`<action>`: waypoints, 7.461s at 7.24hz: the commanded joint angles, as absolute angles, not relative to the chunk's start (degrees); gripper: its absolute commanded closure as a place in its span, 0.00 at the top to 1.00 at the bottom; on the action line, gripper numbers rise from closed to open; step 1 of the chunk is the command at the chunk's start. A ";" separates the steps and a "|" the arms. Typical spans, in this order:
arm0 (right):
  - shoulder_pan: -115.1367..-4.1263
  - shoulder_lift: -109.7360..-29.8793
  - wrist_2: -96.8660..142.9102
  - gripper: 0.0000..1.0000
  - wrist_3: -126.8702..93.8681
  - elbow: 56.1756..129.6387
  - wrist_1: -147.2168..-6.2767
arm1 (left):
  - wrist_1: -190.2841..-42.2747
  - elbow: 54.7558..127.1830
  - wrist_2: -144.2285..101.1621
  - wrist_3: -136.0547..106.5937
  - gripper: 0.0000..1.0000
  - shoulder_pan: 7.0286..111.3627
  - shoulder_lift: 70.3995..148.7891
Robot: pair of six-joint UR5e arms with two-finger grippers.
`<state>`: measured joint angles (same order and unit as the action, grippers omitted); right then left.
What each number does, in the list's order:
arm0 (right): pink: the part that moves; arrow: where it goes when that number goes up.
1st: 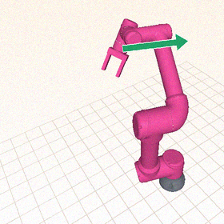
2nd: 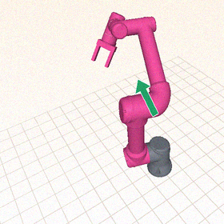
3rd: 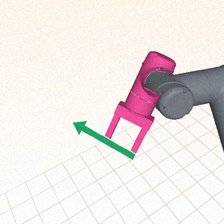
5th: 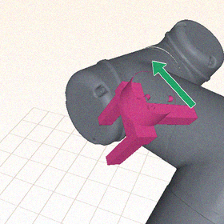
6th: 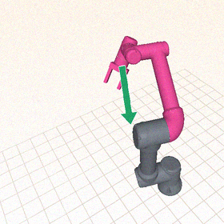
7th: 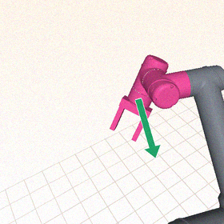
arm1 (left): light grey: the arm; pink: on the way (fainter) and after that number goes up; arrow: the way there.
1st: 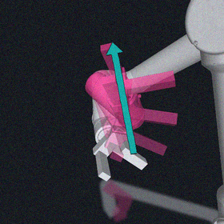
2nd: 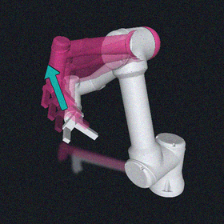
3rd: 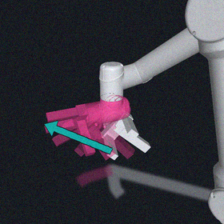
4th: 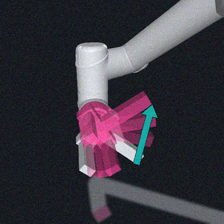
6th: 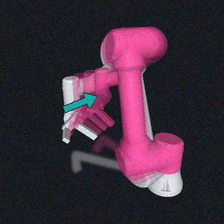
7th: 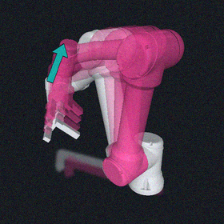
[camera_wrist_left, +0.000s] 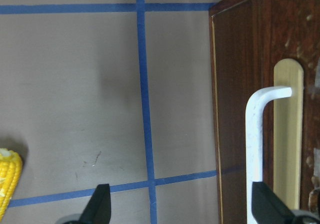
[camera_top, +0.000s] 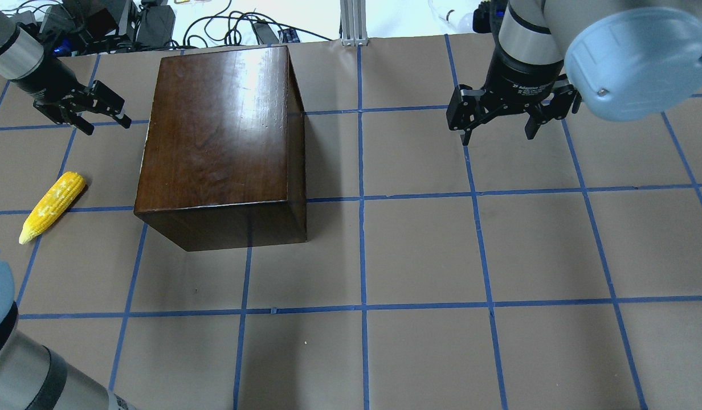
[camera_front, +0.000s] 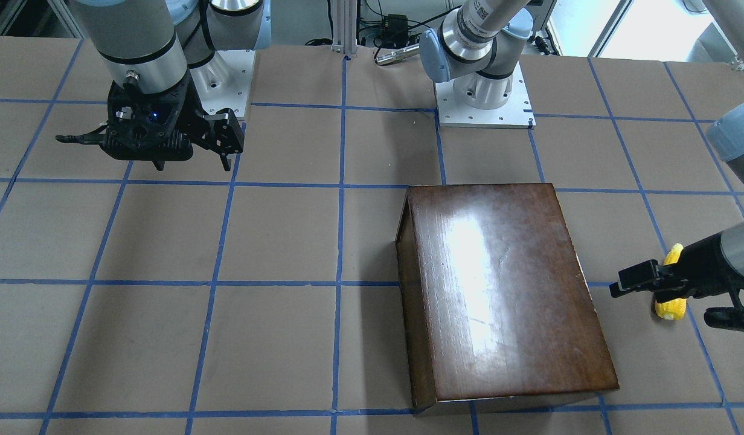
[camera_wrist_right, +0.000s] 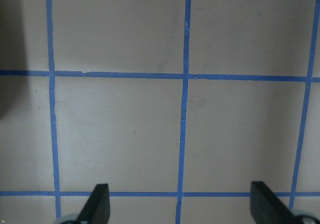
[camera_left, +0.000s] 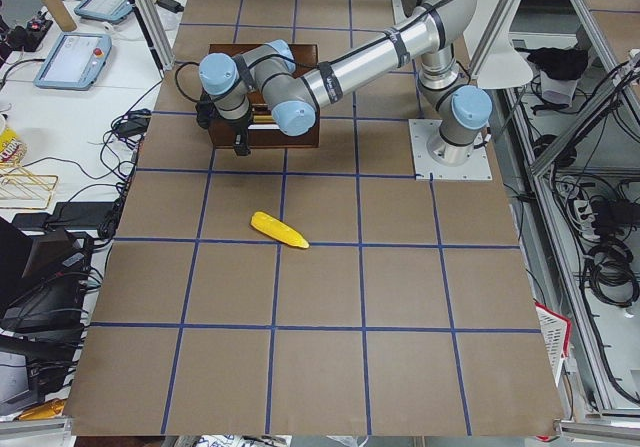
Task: Open drawer and put corn inside
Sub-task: 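Move the left gripper down beside the cabinet to the white drawer handle, then close the left gripper on the white drawer handle, then pull the drawer outward with the left gripper, then release the handle and lower the left gripper onto the yellow corn cob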
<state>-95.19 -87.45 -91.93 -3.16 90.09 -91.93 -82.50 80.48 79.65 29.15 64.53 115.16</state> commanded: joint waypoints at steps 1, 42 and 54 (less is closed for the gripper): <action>-95.19 -87.45 -91.93 1.00 -3.16 90.09 -91.93 | -82.44 82.87 79.37 31.63 1.00 64.51 114.87; -95.19 -87.45 -91.93 1.00 -3.16 90.09 -91.93 | -78.57 80.96 83.06 31.20 1.00 55.99 116.72; -95.19 -87.45 -91.93 1.00 -3.16 90.09 -91.93 | -65.94 86.13 90.51 58.54 1.00 50.89 124.18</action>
<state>-95.19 -87.45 -91.93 -3.17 90.09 -91.93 -68.39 85.56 89.03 58.41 50.96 123.30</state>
